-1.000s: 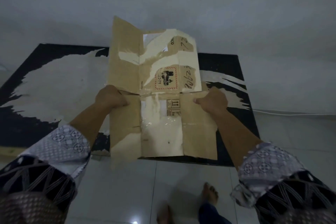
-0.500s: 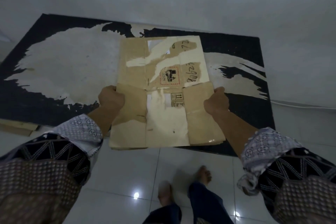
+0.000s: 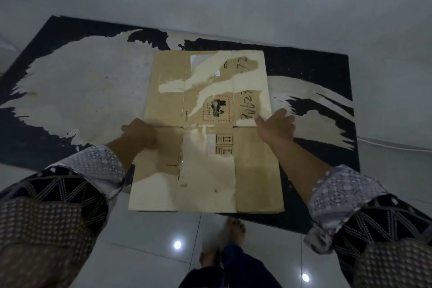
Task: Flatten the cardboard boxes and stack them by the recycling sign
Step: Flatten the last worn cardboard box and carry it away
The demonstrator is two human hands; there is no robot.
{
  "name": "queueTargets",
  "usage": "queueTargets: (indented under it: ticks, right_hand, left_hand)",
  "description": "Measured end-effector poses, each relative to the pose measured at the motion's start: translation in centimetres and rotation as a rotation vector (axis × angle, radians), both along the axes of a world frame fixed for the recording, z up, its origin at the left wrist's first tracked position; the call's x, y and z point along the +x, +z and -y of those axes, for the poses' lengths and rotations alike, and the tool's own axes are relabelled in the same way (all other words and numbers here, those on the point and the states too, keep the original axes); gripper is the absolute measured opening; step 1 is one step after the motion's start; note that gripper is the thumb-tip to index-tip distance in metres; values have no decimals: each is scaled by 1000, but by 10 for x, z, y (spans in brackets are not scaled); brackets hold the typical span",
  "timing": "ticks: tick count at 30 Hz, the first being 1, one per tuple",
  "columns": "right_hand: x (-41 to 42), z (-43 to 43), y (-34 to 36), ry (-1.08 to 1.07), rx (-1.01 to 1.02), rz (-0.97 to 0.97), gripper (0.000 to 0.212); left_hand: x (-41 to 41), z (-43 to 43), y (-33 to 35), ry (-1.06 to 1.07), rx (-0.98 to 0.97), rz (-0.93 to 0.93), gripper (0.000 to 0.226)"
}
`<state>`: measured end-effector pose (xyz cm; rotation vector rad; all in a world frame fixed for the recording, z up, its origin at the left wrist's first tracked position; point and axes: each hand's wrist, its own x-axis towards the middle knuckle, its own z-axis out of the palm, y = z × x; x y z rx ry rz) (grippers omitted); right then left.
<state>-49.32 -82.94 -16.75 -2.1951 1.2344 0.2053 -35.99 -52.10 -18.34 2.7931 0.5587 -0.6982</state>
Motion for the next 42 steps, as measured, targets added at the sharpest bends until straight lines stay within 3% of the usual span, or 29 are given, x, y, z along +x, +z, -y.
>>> queueTargets:
  ticks: [4, 6, 12, 19, 30, 37, 42]
  right_hand:
    - [16, 15, -9, -33, 125, -101, 89]
    - [20, 20, -14, -19, 146, -135, 88]
    - [20, 13, -9, -64, 208, 3, 56]
    - [40, -22, 12, 1, 112, 275, 34]
    - [121, -148, 81, 160, 92, 401, 33]
    - [159, -268, 104, 125, -4, 475, 35]
    - [184, -343, 122, 58, -34, 482, 33]
  left_hand:
    - [15, 1, -8, 151, -260, 18, 74]
    - [15, -1, -10, 155, -279, 71, 71]
    - [7, 4, 3, 40, -273, 254, 49]
    - [4, -21, 37, 68, -353, 423, 32]
    - [42, -177, 105, 146, -467, 588, 41]
    - [90, -295, 125, 119, -609, 612, 40]
    - [123, -361, 145, 59, -563, 627, 44]
